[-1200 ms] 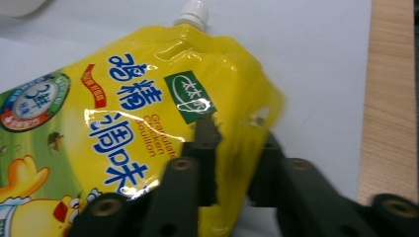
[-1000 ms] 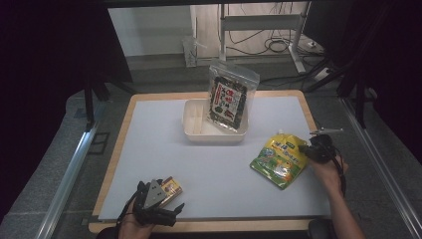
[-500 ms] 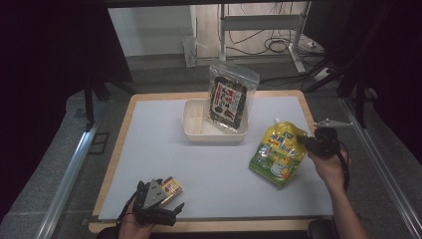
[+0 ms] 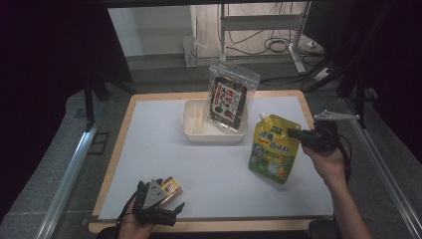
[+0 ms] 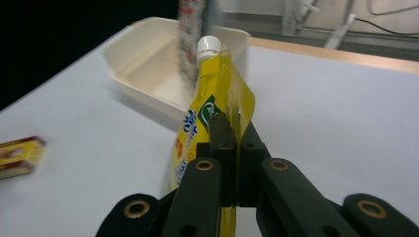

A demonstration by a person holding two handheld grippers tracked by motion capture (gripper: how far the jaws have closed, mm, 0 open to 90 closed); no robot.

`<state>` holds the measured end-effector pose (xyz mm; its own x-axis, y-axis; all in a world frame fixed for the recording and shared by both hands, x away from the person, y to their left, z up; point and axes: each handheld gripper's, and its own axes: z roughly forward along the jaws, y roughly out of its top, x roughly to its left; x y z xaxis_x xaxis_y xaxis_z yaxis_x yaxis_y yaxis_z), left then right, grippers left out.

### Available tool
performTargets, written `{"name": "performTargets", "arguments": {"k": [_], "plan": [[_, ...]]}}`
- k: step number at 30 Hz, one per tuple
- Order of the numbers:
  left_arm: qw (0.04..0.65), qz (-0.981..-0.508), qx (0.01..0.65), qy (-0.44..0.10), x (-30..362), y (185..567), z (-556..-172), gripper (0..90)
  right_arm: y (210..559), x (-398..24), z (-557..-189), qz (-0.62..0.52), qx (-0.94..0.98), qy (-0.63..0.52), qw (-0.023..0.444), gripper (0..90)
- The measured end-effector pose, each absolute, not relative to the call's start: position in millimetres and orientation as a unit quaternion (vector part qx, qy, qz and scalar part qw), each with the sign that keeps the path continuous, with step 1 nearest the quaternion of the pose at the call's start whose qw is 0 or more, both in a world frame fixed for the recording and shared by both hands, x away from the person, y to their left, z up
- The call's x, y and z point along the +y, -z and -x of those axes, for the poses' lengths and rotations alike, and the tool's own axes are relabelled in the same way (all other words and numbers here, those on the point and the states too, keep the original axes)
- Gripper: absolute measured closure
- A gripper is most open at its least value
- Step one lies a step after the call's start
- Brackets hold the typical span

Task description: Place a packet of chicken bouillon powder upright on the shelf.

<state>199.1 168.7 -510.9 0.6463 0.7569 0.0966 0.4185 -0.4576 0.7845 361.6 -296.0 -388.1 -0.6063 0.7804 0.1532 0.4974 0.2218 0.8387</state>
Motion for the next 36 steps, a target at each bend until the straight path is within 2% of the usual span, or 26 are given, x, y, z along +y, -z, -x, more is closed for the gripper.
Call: {"name": "performTargets", "arguments": {"k": [15, 25, 36], "plan": [[0.383, -0.822, 0.358, -0.224, 169.5, 510.5, -198.8, 0.0, 357.8, -246.5, -348.9, -0.344, 0.785, -0.506, 0.100, 89.8], [0.383, -0.822, 0.358, -0.223, 169.6, 510.3, -198.8, 0.0, 357.0, -233.2, -359.9, -0.345, 0.755, -0.555, 0.041, 89.8], [0.386, -0.820, 0.360, -0.222, 170.6, 509.8, -198.6, 0.0, 355.9, -207.8, -374.9, -0.345, 0.741, -0.576, 0.014, 89.8]]}}
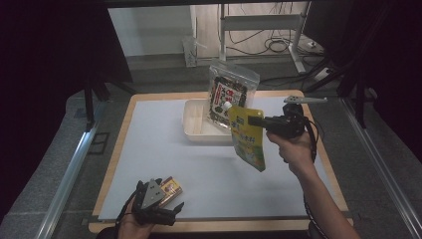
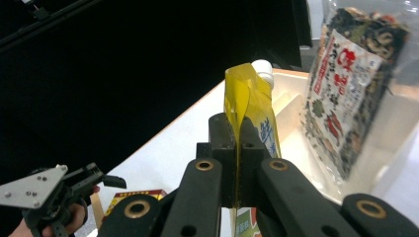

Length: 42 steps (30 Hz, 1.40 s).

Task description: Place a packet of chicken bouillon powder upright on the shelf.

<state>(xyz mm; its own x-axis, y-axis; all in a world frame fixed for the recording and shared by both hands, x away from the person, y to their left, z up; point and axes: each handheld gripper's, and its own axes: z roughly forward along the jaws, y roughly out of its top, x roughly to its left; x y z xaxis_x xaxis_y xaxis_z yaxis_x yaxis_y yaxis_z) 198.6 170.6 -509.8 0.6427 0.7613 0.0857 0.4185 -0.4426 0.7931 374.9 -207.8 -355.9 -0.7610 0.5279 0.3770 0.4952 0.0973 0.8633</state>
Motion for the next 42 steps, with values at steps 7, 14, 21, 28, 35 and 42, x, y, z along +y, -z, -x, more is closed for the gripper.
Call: {"name": "performTargets", "arguments": {"k": [7, 14, 21, 28, 35, 42], "plan": [[0.387, -0.819, 0.360, -0.222, 171.3, 509.3, -198.4, 0.0, 352.5, -192.9, -379.1, -0.339, 0.738, -0.583, 0.006, 89.8], [0.397, -0.815, 0.367, -0.209, 170.6, 508.0, -198.4, 0.0, 350.2, -170.6, -385.7, -0.332, 0.734, -0.593, -0.011, 89.8], [0.398, -0.815, 0.370, -0.203, 169.5, 508.0, -198.8, 0.1, 350.5, -153.2, -391.8, -0.330, 0.730, -0.597, -0.015, 89.8], [0.395, -0.816, 0.368, -0.205, 169.5, 507.8, -198.5, 0.2, 349.2, -138.0, -397.8, -0.331, 0.723, -0.605, -0.021, 89.9], [0.394, -0.817, 0.366, -0.207, 169.1, 507.7, -198.3, 0.2, 348.7, -119.8, -405.3, -0.332, 0.719, -0.611, -0.027, 89.8], [0.396, -0.812, 0.370, -0.215, 171.5, 506.5, -197.9, 0.0, 350.2, -101.4, -414.5, -0.332, 0.715, -0.615, -0.028, 89.8]]}}
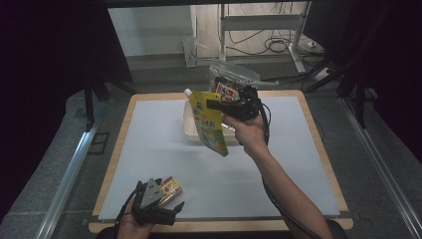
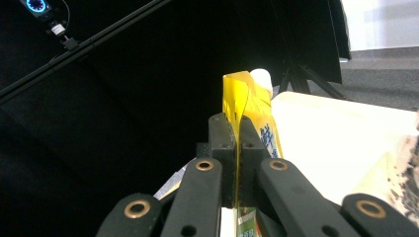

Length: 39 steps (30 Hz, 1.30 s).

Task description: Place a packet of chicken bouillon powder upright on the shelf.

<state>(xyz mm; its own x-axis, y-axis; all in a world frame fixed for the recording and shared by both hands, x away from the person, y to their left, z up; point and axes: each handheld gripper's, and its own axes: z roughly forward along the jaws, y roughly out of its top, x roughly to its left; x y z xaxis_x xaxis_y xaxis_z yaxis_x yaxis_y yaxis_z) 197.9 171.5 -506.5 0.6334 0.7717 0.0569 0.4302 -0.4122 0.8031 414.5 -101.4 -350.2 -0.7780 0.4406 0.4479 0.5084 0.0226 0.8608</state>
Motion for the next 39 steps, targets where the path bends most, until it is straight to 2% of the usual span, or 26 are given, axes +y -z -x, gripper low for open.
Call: {"name": "performTargets", "arguments": {"k": [14, 33, 39], "plan": [[0.395, -0.812, 0.371, -0.218, 173.3, 506.0, -198.0, 0.0, 359.2, -80.7, -432.3, 0.352, -0.698, 0.623, 0.040, 89.8], [0.393, -0.814, 0.369, -0.216, 173.3, 506.3, -198.1, 0.0, 366.0, -67.9, -449.3, 0.373, -0.688, 0.623, 0.004, 89.8], [0.393, -0.815, 0.368, -0.216, 172.8, 506.3, -197.9, 0.0, 372.4, -65.7, -455.0, 0.383, -0.679, 0.626, 0.006, 89.8]]}}
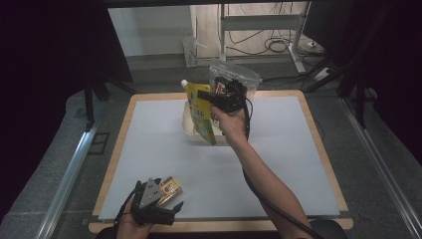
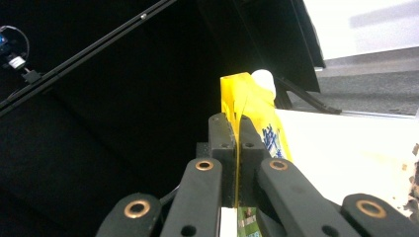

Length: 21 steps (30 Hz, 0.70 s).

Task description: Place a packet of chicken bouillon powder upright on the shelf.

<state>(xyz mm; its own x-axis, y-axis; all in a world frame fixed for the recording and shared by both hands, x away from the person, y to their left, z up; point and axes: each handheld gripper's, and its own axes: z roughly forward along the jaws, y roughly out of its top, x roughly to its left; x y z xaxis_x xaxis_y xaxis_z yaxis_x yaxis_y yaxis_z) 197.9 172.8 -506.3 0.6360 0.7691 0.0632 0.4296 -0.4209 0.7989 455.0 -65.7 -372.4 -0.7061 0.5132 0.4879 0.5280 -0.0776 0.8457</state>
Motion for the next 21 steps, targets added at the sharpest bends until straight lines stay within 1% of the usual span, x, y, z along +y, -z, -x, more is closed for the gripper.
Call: {"name": "performTargets", "arguments": {"k": [11, 21], "plan": [[0.394, -0.815, 0.368, -0.214, 172.6, 506.1, -197.8, 0.0, 380.4, -58.4, -461.9, 0.395, -0.672, 0.626, -0.004, 89.7], [0.397, -0.814, 0.371, -0.205, 171.6, 506.3, -198.3, 0.0, 386.7, -61.6, -467.0, 0.404, -0.667, 0.625, -0.015, 89.7]]}}
